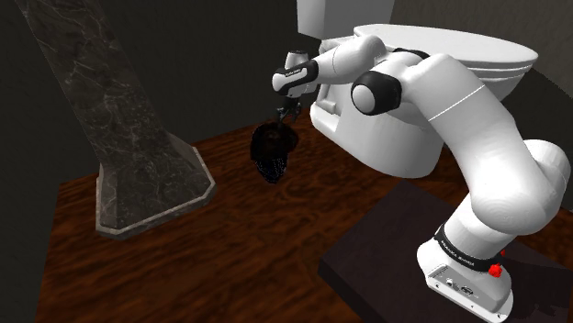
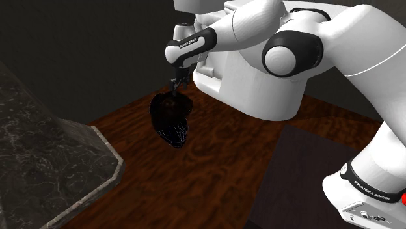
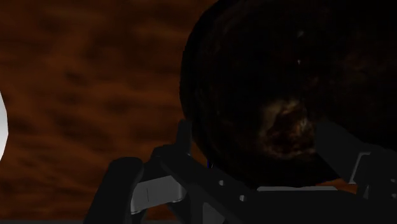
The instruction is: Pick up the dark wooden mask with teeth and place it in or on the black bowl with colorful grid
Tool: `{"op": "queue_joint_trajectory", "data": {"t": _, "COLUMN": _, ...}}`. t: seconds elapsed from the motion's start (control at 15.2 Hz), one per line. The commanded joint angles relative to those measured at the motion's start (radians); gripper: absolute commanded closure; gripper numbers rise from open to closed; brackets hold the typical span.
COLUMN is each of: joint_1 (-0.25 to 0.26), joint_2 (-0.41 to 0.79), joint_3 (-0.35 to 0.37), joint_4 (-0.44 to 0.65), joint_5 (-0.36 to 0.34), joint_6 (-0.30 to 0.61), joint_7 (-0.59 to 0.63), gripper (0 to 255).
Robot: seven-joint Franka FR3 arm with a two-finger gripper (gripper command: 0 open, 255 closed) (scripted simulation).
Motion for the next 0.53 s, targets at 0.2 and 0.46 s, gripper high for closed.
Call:
{"op": "queue_joint_trajectory", "data": {"t": 0.2, "joint_1": 0.004, "joint_2": -0.055, "joint_3": -0.007, "joint_4": -0.033, "joint_5": -0.005, "joint_6": -0.023, "joint_7": -0.001, "gripper": 0}}
{"op": "queue_joint_trajectory", "data": {"t": 0.46, "joint_1": 0.007, "joint_2": -0.100, "joint_3": -0.013, "joint_4": -0.052, "joint_5": -0.010, "joint_6": -0.049, "joint_7": -0.001, "gripper": 0}}
